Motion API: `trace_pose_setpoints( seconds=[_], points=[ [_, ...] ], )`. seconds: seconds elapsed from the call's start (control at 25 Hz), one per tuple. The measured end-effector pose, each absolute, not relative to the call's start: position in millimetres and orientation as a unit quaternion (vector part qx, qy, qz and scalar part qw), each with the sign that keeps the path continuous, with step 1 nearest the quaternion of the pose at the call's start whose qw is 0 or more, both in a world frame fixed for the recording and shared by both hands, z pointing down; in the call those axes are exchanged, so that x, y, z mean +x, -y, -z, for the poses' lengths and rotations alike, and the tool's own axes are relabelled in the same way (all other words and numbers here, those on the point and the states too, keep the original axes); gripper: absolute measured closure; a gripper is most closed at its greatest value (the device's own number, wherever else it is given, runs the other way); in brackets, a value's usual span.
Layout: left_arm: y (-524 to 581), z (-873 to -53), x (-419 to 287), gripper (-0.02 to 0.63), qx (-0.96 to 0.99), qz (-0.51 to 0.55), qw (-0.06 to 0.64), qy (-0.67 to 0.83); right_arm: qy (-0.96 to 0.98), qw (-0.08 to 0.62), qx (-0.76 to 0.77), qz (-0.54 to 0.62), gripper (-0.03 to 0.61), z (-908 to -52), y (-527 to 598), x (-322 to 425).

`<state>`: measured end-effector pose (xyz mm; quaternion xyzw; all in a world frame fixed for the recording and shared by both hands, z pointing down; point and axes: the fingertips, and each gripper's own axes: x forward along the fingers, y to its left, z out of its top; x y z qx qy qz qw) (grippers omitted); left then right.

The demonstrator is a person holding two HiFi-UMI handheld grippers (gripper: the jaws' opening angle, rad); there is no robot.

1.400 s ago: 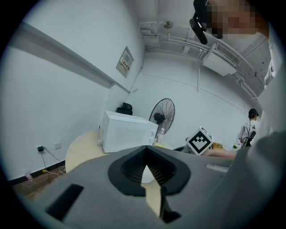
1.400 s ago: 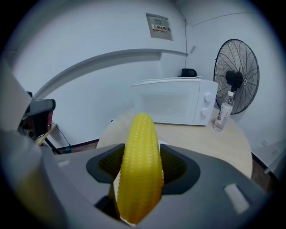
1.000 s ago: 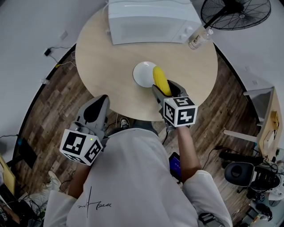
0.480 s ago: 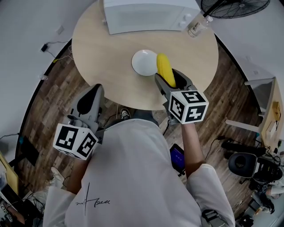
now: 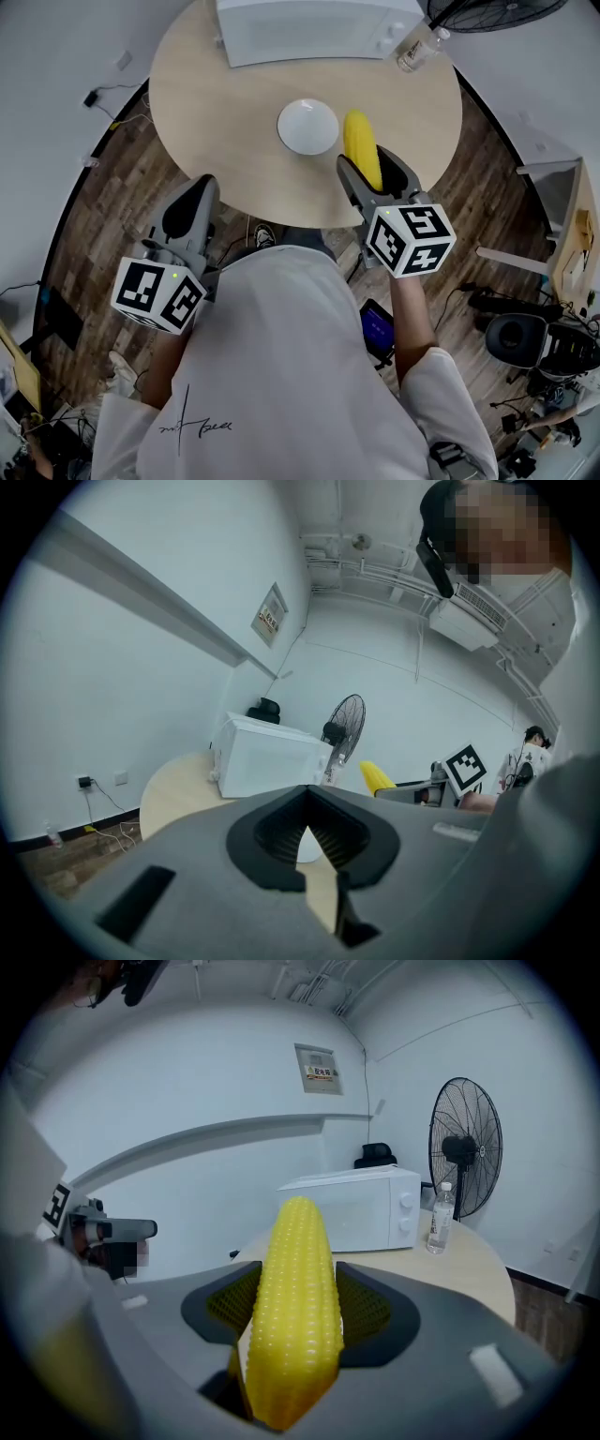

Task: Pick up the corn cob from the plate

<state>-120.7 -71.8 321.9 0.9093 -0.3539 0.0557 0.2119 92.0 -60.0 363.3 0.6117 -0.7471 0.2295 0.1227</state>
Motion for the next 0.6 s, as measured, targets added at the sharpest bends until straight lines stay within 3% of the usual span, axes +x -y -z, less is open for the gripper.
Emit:
trace_pose_setpoints(
  seconds=[0.6],
  points=[
    [71.4, -326.9, -124.6, 0.621, 0.912, -0.064, 0.202, 0.351, 0.748, 0.095, 0.619, -0.220, 0.316, -354.7, 41.7, 91.3]
  ],
)
